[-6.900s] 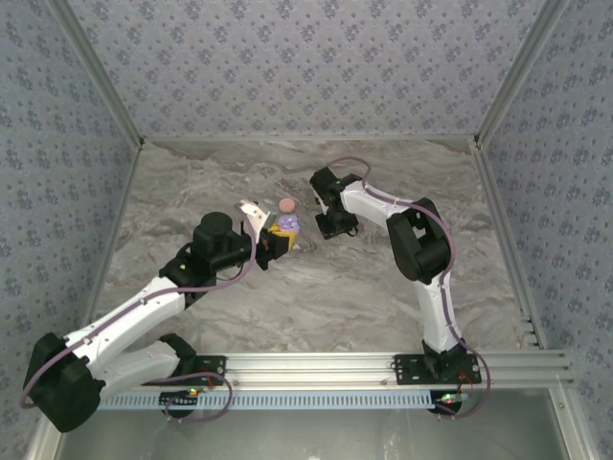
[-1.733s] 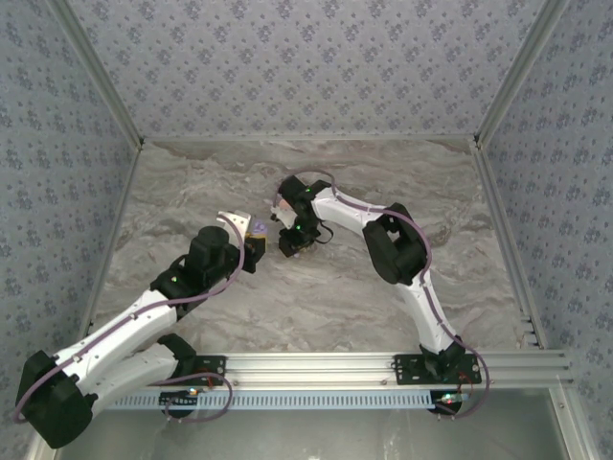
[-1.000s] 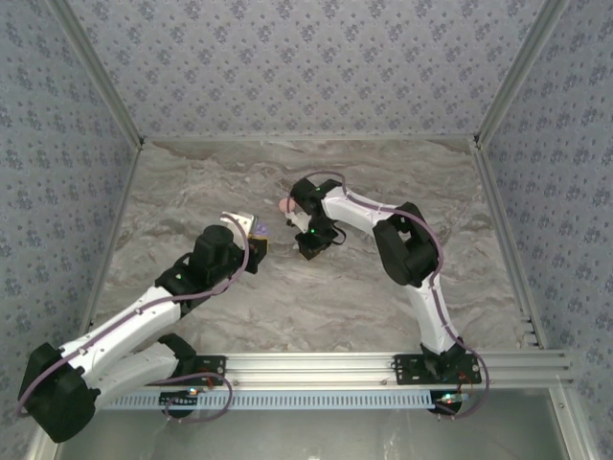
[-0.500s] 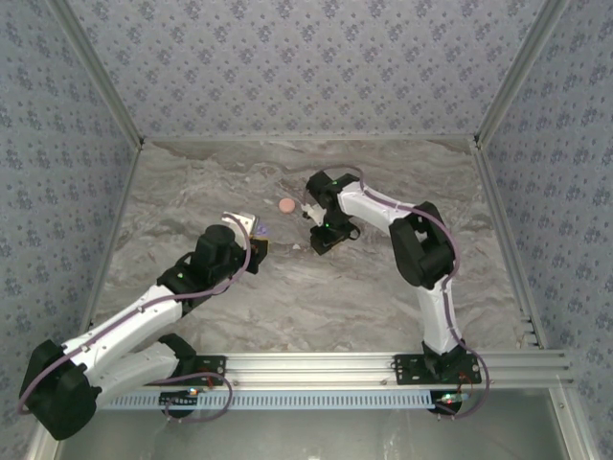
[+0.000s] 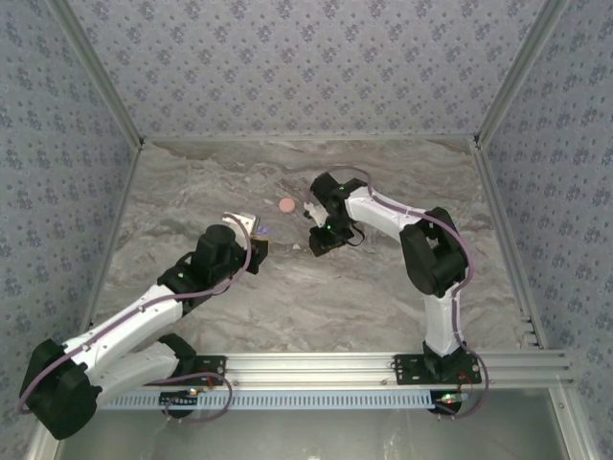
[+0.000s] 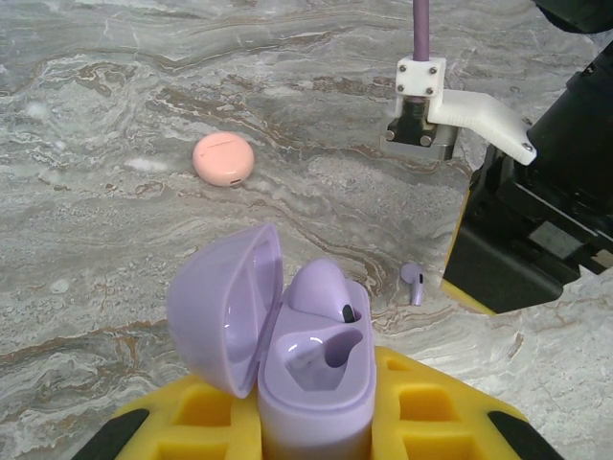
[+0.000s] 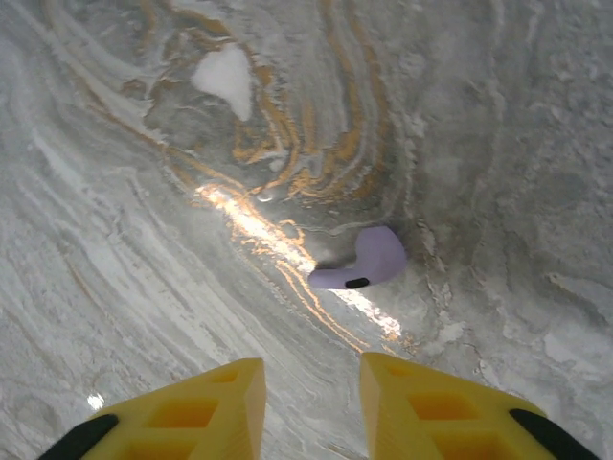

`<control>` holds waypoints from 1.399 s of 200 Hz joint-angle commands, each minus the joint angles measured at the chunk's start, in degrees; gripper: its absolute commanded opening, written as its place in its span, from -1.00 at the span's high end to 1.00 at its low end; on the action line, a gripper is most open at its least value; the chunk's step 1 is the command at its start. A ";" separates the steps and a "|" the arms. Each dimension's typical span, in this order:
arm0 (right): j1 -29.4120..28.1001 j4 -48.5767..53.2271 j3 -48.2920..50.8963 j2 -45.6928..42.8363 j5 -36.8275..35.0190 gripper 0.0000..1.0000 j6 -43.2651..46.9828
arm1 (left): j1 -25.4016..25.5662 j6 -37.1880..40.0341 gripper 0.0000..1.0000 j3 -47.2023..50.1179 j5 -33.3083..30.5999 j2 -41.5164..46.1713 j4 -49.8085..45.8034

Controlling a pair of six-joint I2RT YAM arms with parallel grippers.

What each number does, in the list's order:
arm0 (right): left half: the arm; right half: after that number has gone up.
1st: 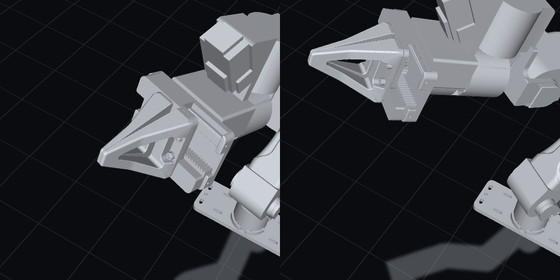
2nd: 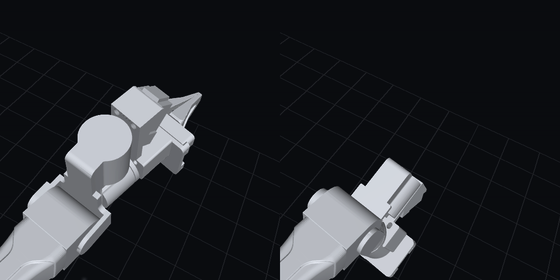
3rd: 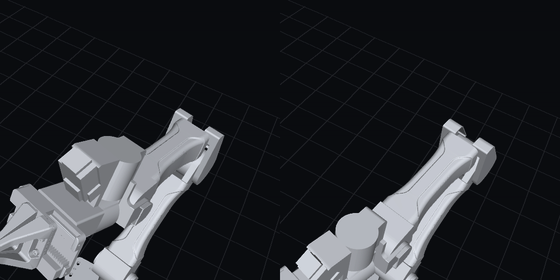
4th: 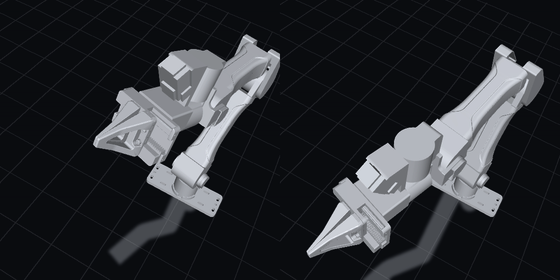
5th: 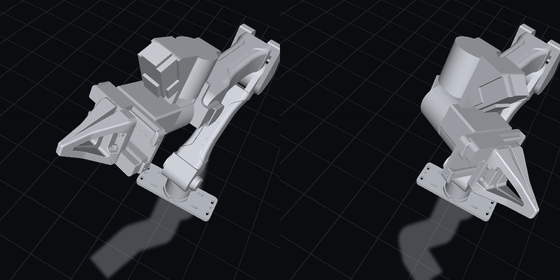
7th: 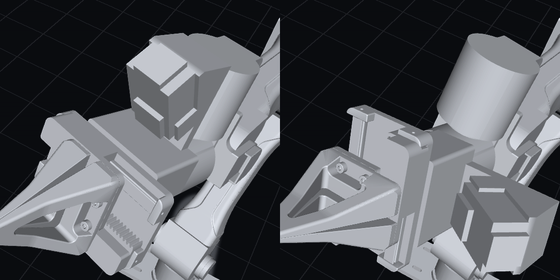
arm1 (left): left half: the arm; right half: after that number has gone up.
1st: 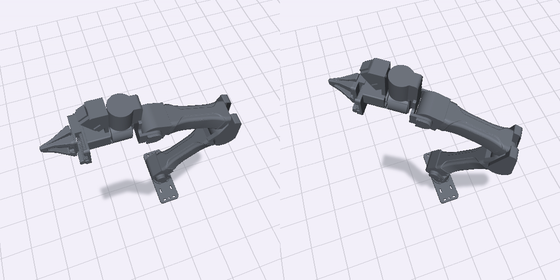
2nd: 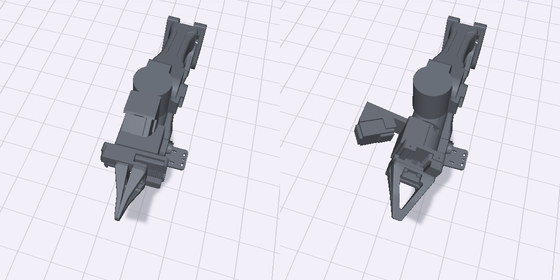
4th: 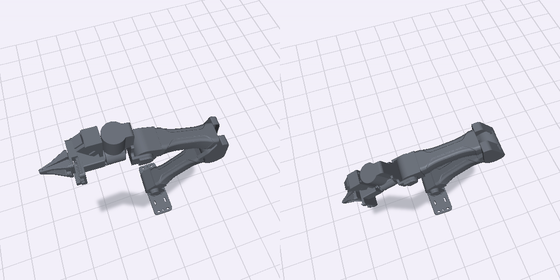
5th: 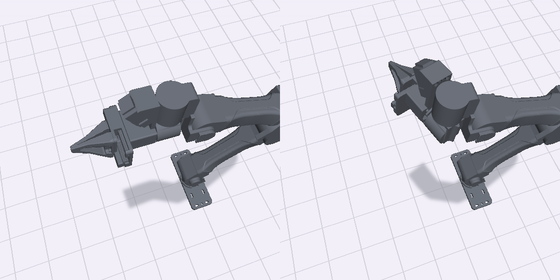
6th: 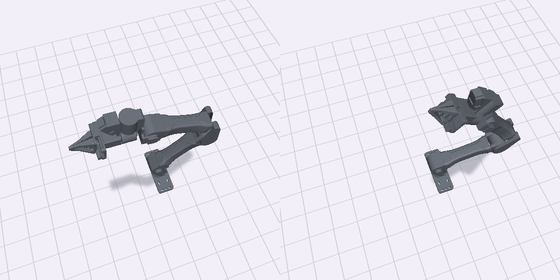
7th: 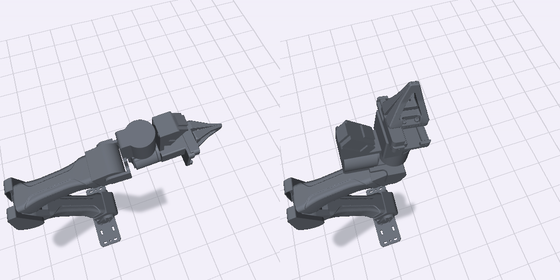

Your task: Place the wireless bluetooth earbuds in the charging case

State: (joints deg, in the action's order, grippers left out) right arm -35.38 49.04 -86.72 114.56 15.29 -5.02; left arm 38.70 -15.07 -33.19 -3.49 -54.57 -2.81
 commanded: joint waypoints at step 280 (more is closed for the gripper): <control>-3.39 3.73 -5.16 7.43 -16.14 0.59 -10.43 | -0.01 0.13 0.80 -1.48 1.02 -1.33 2.36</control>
State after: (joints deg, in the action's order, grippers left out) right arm -38.68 47.46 -89.78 120.44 1.89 -23.20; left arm 38.70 -15.05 -33.19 -3.03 -56.05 -2.37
